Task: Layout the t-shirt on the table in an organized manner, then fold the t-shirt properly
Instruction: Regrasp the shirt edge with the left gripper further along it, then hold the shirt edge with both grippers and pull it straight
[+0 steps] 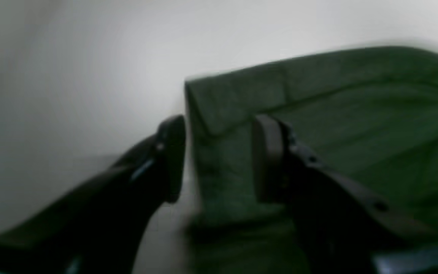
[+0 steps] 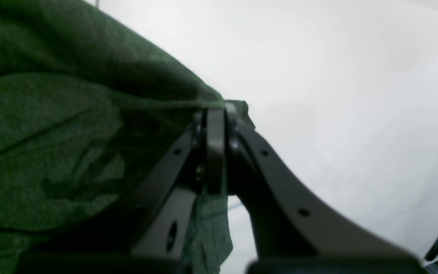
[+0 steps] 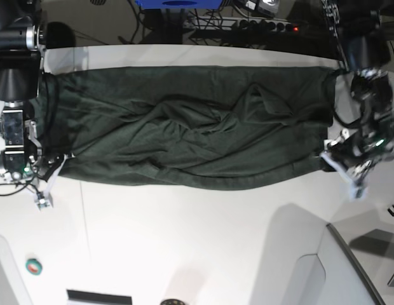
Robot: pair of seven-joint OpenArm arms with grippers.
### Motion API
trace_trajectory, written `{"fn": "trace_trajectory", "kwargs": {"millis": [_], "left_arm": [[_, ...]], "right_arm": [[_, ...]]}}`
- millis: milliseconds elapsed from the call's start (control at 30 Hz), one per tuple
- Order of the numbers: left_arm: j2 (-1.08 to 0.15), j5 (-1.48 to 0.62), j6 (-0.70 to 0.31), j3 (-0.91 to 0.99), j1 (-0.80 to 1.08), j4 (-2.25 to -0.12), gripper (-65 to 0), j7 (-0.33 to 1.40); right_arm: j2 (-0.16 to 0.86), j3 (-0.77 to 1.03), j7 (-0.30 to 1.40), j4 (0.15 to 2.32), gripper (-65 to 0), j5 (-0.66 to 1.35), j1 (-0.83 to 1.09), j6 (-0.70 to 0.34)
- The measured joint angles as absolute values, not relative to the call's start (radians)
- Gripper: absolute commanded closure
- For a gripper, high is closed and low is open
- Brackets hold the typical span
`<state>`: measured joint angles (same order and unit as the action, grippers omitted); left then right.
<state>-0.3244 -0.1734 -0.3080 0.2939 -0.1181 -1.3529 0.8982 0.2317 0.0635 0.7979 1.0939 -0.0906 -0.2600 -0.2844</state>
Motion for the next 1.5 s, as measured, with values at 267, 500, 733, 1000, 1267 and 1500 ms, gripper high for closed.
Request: {"fn": "trace_trajectory", "kwargs": {"millis": [267,500,733,1000,1267,1500], "left_arm": [[-0.320,0.435,-0.352,-0.077,-0.253,-1.076,-28.5,0.793],[-0.331,0.445,-0.423,-0.097,-0.331,-0.978,-28.3,0.787],[-0.324,0.446,-0.423,-0.100,-0.326,-0.975,-28.3,0.742],[-0.322,0.446,-0.423,-0.100,-0.323,-0.972,-28.3,0.740],[-0.323,0.450,-0.423,-0.109,-0.320,-0.973,-28.3,0.741],[-0.326,0.445,-0.423,-0.190,-0.310,-0.971,-28.3,0.740]], "right_arm": [[0.230,0.065,0.798,1.102,0.0,-0.089,-0.262,-0.284],[0.232,0.068,0.802,1.099,0.0,-0.091,-0.262,-0.284],[0.232,0.068,0.802,1.098,0.0,-0.091,-0.262,-0.284],[0.232,0.068,0.802,1.097,0.0,-0.091,-0.279,-0.285],[0.232,0.068,0.802,1.097,0.0,-0.091,-0.287,-0.284],[0.232,0.068,0.802,1.097,0.0,-0.091,-0.287,-0.284]]}}
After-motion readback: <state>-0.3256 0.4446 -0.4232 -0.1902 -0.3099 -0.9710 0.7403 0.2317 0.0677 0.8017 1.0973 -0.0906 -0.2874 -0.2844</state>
